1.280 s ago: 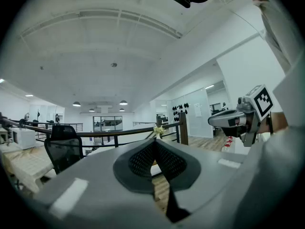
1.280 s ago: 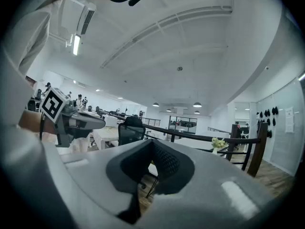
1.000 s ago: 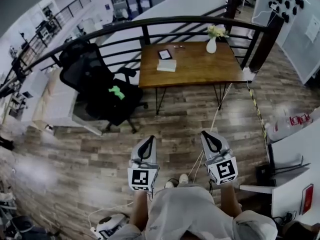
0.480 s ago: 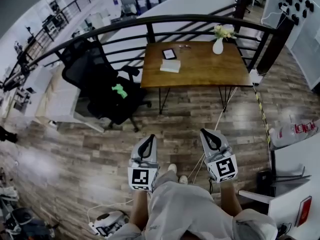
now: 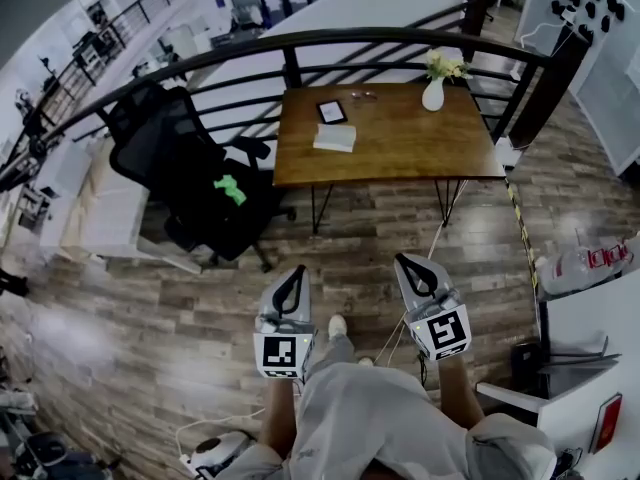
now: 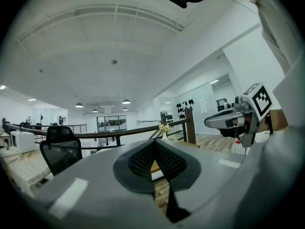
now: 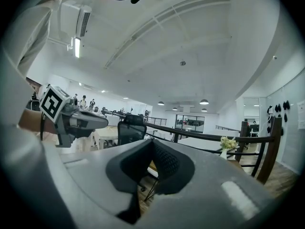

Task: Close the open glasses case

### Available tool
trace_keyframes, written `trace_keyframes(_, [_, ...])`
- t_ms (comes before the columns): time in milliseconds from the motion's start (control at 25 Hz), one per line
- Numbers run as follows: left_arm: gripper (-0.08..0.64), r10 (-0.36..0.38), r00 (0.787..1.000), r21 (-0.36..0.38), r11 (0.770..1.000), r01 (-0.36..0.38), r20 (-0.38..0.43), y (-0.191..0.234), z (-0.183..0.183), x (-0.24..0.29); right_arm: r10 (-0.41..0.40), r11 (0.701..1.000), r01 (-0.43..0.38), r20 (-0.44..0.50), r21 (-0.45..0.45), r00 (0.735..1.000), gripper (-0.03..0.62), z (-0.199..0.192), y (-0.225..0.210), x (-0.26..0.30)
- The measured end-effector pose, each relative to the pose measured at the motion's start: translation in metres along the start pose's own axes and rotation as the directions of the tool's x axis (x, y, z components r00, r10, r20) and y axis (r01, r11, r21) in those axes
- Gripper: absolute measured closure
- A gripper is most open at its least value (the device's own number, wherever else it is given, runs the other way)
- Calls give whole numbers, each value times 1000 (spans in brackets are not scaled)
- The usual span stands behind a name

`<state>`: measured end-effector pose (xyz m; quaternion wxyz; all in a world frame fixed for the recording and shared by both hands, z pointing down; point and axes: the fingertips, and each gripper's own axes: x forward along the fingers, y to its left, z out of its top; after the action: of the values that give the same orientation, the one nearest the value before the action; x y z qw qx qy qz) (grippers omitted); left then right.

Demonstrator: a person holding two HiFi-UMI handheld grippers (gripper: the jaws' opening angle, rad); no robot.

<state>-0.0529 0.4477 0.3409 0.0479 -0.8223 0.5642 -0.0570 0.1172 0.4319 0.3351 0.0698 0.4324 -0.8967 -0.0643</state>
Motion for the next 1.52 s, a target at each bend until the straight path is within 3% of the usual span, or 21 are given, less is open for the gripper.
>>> trace_keyframes(920, [540,-96,995,-18,995,97,39,107,-6,115,-66,998,67,-51,9,996,589,0,-24,154])
trace_keyframes(1520, [540,-116,993,-51,992,116,6,130,-23,179,-75,996,79,-91,43,993,589,-18,-52,214])
